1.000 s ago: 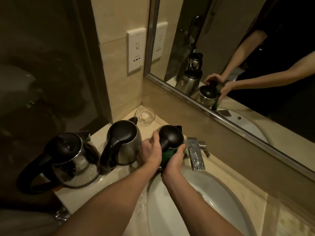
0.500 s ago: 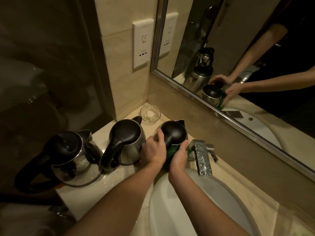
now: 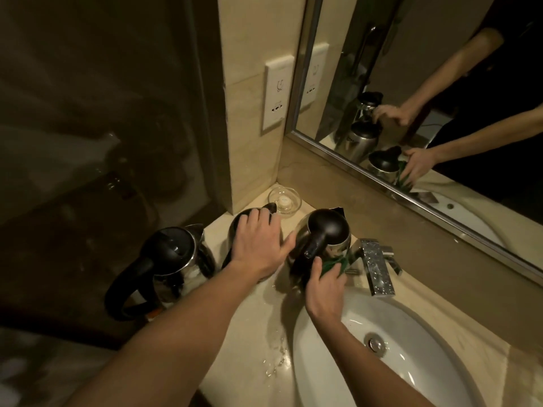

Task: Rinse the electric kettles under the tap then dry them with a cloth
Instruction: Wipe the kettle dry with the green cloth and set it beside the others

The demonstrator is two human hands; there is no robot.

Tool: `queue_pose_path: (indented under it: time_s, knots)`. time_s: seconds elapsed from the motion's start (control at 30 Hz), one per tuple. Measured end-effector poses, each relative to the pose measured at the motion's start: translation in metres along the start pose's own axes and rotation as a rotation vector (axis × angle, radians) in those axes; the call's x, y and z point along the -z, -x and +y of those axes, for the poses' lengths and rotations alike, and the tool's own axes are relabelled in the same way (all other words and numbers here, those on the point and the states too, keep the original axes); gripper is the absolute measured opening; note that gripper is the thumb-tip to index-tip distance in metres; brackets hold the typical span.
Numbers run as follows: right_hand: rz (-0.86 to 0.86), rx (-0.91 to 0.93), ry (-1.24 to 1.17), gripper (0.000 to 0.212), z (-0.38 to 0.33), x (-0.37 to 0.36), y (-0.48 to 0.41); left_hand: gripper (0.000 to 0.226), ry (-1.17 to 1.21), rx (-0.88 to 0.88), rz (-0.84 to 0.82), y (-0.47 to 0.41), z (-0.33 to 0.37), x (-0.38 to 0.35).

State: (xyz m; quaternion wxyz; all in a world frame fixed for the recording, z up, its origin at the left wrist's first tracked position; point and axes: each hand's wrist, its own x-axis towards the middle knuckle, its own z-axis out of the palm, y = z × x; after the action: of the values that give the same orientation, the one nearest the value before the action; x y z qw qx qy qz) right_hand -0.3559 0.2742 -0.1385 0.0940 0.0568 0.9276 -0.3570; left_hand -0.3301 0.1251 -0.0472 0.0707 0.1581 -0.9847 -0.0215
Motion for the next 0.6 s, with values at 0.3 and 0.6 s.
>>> queue_pose_path:
  time_s: [0.3,0.6]
  knots:
    - [-0.013,0.056,0.242,0.084,0.002,-0.006,0.046,0.049,0.528,0.462,-0.140,0.032,-0.046,-0.026]
    - [0.034,-0.006,0.060,0.087,0.016,-0.012,0.071,0.056,0.861,0.726,-0.158,0.035,-0.038,-0.046]
